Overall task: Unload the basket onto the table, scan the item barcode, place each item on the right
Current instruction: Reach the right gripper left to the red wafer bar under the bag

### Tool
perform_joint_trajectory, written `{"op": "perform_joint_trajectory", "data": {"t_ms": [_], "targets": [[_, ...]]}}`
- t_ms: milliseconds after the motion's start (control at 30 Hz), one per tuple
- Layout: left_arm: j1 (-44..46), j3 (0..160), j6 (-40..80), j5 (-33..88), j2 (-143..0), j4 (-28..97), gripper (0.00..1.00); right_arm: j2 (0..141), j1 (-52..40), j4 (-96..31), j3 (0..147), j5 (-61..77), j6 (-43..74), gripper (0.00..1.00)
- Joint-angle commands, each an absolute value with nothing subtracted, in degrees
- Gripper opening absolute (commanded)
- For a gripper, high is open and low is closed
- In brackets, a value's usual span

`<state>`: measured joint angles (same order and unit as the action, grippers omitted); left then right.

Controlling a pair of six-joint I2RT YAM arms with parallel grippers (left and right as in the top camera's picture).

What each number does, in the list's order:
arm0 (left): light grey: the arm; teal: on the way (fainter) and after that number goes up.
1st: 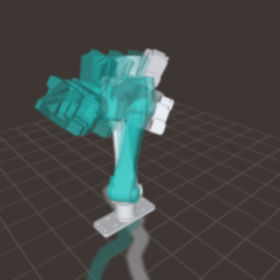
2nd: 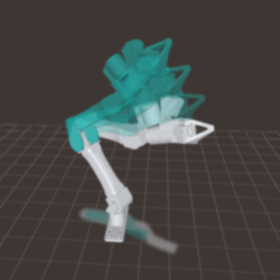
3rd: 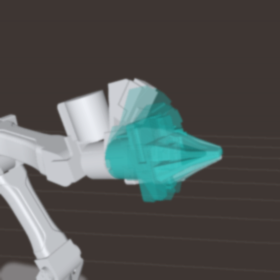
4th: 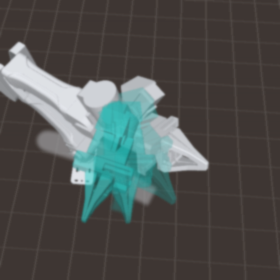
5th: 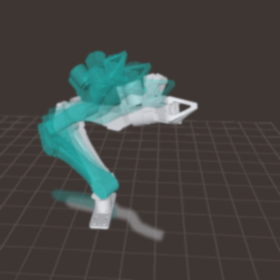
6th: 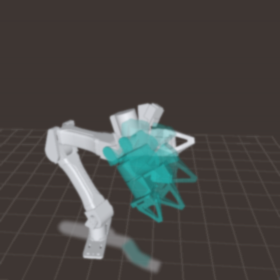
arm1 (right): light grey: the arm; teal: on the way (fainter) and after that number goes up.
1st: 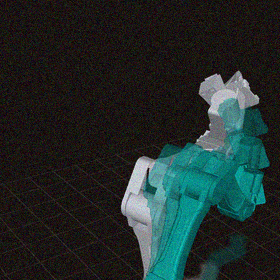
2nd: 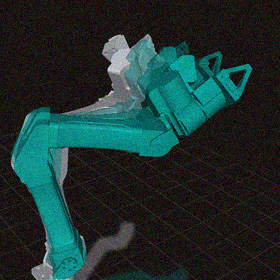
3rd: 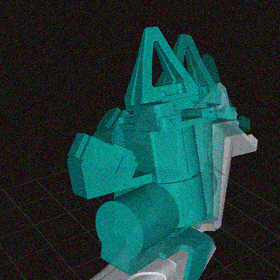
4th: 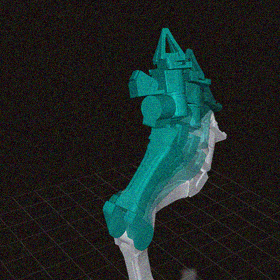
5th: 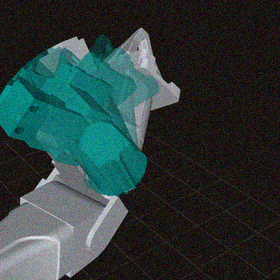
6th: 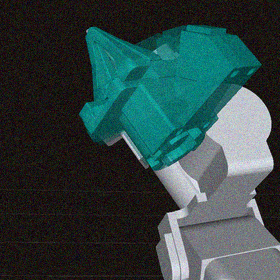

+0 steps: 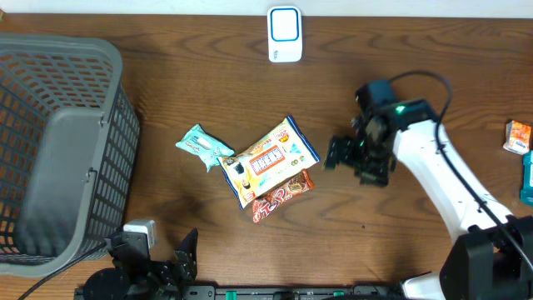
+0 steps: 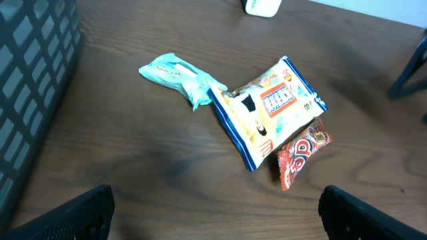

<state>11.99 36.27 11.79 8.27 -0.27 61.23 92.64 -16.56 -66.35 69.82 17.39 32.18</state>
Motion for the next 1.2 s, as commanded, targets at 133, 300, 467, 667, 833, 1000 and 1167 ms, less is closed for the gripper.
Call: {"op": "perform_joint_trajectory", "data": {"t_ms": [133, 300, 467, 667, 833, 1000, 1167], "targets": [[11.75, 36.53, 11.68, 8.56, -0.30, 61.21, 0.98, 92.16, -27.11, -63.64, 67.66, 11.84, 29.85, 0.95], [11.75, 36.53, 11.68, 8.58, -0.30, 61.19, 0.98, 92.16, -34.94, -58.92, 66.72, 2.85, 35.86, 0.99], [11.75, 36.53, 11.68, 8.56, -0.30, 61.19, 0.98, 92.20, -41.25, -56.60, 66.52, -3.09, 44.86, 0.99], [11.75, 36.53, 11.68, 8.56, -0.30, 61.19, 0.98, 92.29, -43.31, -55.11, 66.46, -3.40, 45.15, 0.99], [11.75, 36.53, 11.68, 8.56, -0.30, 61.19, 0.98, 93.86, -47.72, -51.81, 66.26, -3.57, 42.17, 0.99], [11.75, 36.53, 11.68, 8.56, -0.30, 61.19, 0.98, 98.67, -52.05, -48.07, 66.26, -5.06, 38.89, 0.99], [11.75, 36.53, 11.68, 8.56, -0.30, 61.19, 0.98, 104.42, -54.54, -46.94, 66.26, -5.04, 38.68, 0.89]]}}
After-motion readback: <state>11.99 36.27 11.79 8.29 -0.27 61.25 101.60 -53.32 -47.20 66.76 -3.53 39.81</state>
